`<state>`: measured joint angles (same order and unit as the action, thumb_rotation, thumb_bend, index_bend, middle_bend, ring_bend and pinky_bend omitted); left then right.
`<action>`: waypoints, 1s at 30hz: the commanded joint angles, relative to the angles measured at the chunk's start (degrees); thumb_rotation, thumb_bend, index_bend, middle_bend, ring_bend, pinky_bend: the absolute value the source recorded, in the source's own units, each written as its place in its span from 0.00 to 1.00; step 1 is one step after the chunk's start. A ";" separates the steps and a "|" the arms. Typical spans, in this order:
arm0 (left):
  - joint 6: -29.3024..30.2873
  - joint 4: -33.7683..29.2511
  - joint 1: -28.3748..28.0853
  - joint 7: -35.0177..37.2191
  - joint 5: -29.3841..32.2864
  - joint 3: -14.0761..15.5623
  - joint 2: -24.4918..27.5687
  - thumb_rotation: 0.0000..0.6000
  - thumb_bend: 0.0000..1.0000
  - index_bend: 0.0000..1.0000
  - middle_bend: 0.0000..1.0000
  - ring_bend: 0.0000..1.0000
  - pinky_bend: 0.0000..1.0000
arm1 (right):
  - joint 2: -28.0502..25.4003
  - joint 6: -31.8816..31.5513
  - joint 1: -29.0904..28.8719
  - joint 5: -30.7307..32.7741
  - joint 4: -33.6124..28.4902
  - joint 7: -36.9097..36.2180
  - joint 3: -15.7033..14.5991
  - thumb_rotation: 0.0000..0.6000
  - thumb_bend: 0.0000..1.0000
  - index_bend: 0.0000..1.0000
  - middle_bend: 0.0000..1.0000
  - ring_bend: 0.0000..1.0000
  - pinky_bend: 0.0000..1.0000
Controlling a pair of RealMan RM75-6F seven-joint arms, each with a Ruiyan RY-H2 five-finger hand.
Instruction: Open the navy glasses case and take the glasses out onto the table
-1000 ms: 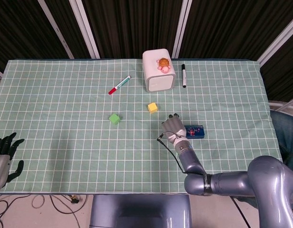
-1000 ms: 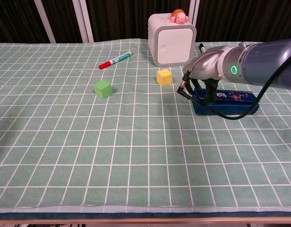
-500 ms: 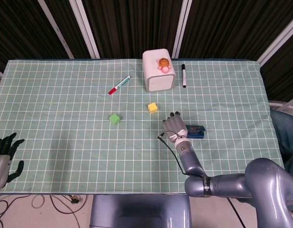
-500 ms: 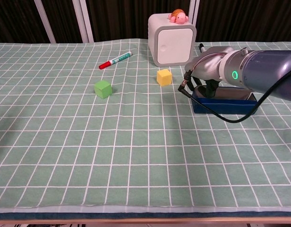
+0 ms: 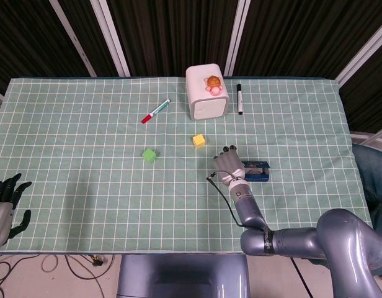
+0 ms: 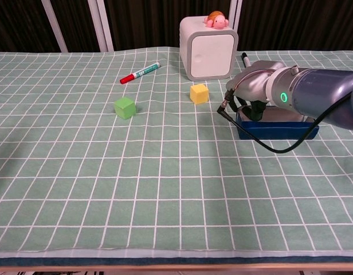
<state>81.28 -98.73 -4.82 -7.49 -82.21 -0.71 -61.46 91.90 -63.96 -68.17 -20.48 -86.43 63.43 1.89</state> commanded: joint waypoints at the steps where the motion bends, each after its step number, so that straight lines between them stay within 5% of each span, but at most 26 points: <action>1: 0.01 0.03 0.00 0.02 -0.03 0.02 0.00 1.00 0.46 0.14 0.00 0.00 0.03 | 1.12 -0.95 0.74 -1.94 1.82 -0.70 0.23 1.00 0.65 0.36 0.36 0.20 0.24; 7: -0.02 0.09 -0.02 -0.02 0.03 -0.02 -0.03 1.00 0.46 0.14 0.00 0.00 0.03 | 3.34 -3.02 2.43 -6.38 6.03 -2.98 1.01 1.00 0.64 0.36 0.35 0.20 0.24; 15: 0.05 0.05 -0.01 0.14 0.11 -0.11 0.02 1.00 0.47 0.14 0.00 0.00 0.03 | 4.73 2.18 3.13 -4.59 12.93 -2.53 2.72 1.00 0.58 0.36 0.32 0.17 0.24; 20: -0.06 0.16 -0.06 0.23 0.05 -0.08 0.06 1.00 0.47 0.14 0.00 0.00 0.03 | 4.95 2.92 4.83 -5.77 15.85 -4.92 3.54 1.00 0.48 0.31 0.27 0.15 0.24; 25: 0.26 0.36 0.00 0.04 -0.12 -0.14 -0.06 1.00 0.47 0.14 0.00 0.00 0.03 | 2.53 -0.10 7.46 -8.27 13.21 -8.88 5.64 1.00 0.35 0.20 0.12 0.10 0.24; 30: 0.22 0.39 -0.01 -0.11 -0.08 -0.12 -0.11 1.00 0.47 0.14 0.00 0.00 0.03 | -0.76 -2.07 9.88 -10.76 8.49 -12.57 7.42 1.00 0.25 0.17 0.09 0.09 0.24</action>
<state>81.50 -98.34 -4.83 -7.60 -82.30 -0.84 -61.57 92.83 -65.20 -59.54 -30.20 -75.87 51.90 8.40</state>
